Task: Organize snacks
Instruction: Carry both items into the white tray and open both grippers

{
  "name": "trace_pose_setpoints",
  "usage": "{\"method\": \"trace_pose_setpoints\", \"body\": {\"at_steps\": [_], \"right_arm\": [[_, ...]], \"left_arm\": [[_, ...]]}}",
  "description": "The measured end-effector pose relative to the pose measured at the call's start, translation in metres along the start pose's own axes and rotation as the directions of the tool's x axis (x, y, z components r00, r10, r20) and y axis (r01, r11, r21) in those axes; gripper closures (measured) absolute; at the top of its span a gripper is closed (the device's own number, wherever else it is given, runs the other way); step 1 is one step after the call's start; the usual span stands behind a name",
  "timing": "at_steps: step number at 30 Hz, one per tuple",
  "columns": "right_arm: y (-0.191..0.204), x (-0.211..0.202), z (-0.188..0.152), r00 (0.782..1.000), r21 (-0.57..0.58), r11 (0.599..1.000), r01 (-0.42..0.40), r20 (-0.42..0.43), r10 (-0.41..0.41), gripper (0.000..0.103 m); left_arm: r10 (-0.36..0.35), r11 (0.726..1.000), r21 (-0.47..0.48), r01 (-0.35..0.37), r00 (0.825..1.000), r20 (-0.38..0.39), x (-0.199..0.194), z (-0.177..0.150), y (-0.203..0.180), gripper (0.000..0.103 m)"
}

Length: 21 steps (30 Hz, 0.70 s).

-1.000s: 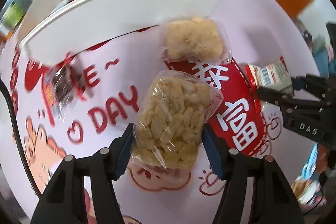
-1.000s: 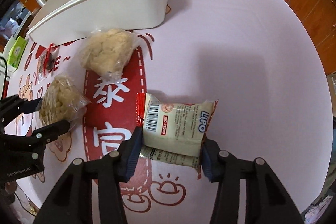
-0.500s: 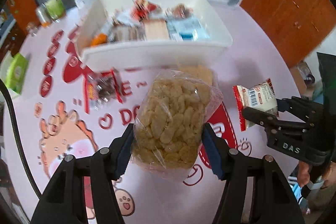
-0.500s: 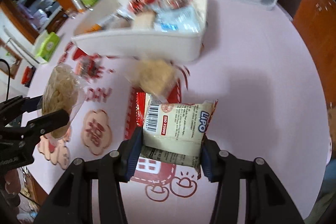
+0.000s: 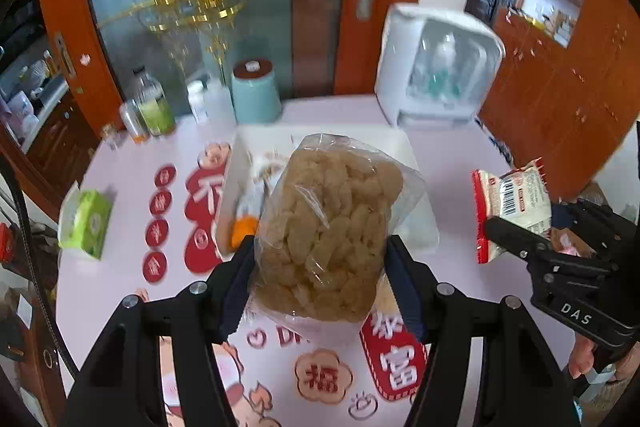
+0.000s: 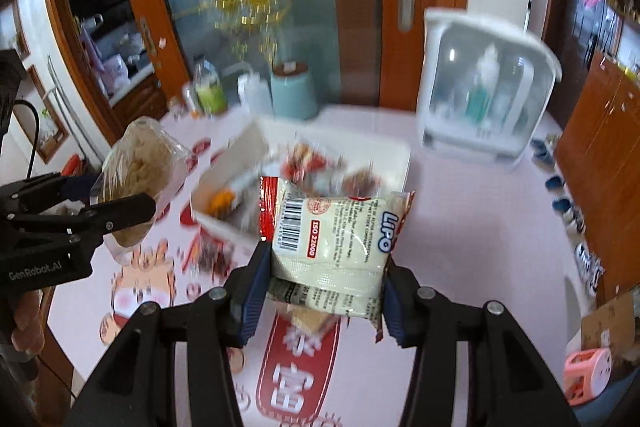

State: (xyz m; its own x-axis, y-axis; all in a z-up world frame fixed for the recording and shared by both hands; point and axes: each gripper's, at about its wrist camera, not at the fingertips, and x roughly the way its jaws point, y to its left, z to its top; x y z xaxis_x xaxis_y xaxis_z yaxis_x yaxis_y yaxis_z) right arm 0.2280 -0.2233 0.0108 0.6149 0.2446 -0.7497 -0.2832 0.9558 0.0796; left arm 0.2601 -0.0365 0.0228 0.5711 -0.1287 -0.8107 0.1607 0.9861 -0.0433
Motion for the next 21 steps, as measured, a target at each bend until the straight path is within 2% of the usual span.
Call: {"method": "trace_pose_setpoints", "body": {"at_steps": [4,10,14,21], "right_arm": [[-0.002,-0.009,0.038,0.997,-0.009,0.999,0.04,0.072,-0.039,0.053],[-0.006,-0.003,0.077,0.992,0.025,0.998,0.064,0.108,-0.067,0.052],[-0.006,0.018,0.089,0.993,0.045,0.996,0.079,0.088,-0.083,0.052],[-0.002,0.073,0.089,0.996,0.058,0.994,0.09,-0.005,-0.09,0.049]], "left_arm": [[0.016,1.0,-0.004,-0.016,0.999,0.048,-0.009,0.032,0.002,0.041],[0.039,0.999,0.008,-0.04,0.996,0.08,-0.007,0.067,0.005,0.041],[0.044,0.999,0.009,-0.045,0.997,0.066,0.011,0.078,0.011,0.04],[0.044,0.999,0.013,-0.044,0.999,0.009,0.057,0.084,0.023,0.039]]}}
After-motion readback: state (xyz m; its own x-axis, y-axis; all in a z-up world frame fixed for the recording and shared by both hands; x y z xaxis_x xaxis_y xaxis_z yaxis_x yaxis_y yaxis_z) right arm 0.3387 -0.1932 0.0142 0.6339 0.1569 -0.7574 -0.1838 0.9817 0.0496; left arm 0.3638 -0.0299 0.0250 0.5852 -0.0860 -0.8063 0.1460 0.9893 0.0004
